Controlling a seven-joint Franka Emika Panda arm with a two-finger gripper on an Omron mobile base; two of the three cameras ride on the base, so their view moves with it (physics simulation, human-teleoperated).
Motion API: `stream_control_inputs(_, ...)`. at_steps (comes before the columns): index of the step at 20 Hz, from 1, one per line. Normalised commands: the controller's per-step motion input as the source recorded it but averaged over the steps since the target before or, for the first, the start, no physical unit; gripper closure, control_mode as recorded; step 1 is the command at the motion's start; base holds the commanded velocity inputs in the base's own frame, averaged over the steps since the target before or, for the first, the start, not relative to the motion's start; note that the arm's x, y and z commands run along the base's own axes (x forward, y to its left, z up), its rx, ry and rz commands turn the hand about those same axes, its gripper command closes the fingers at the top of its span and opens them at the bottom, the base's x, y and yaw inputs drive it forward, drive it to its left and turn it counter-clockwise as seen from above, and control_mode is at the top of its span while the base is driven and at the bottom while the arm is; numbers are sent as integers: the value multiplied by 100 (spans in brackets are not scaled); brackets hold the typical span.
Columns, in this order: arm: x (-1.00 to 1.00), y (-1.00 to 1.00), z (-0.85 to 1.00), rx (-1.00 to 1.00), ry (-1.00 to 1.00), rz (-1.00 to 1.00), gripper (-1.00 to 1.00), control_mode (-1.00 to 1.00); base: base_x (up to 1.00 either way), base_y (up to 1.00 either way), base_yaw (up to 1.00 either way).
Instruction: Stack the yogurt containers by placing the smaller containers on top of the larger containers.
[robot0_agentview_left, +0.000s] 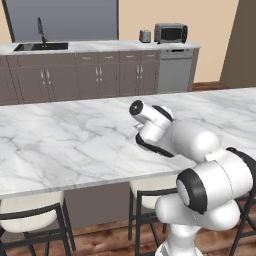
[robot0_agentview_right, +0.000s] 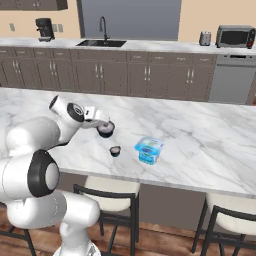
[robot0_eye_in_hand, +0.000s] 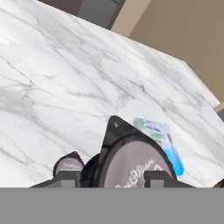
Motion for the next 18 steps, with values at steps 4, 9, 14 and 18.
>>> stream_control_inputs(4, -2, -47, 29, 0, -4, -14, 100, -100, 0, 0, 0)
stream_control_inputs(9, -1, -48, 25, 0, -1, -14, 100, -100, 0, 0, 0)
stream_control_inputs(14, -3, -44, 6, 0, 0, -11, 100, -100, 0, 0, 0)
stream_control_inputs(18, -8, -44, 0, 0, -1, -9, 100, -100, 0, 0, 0)
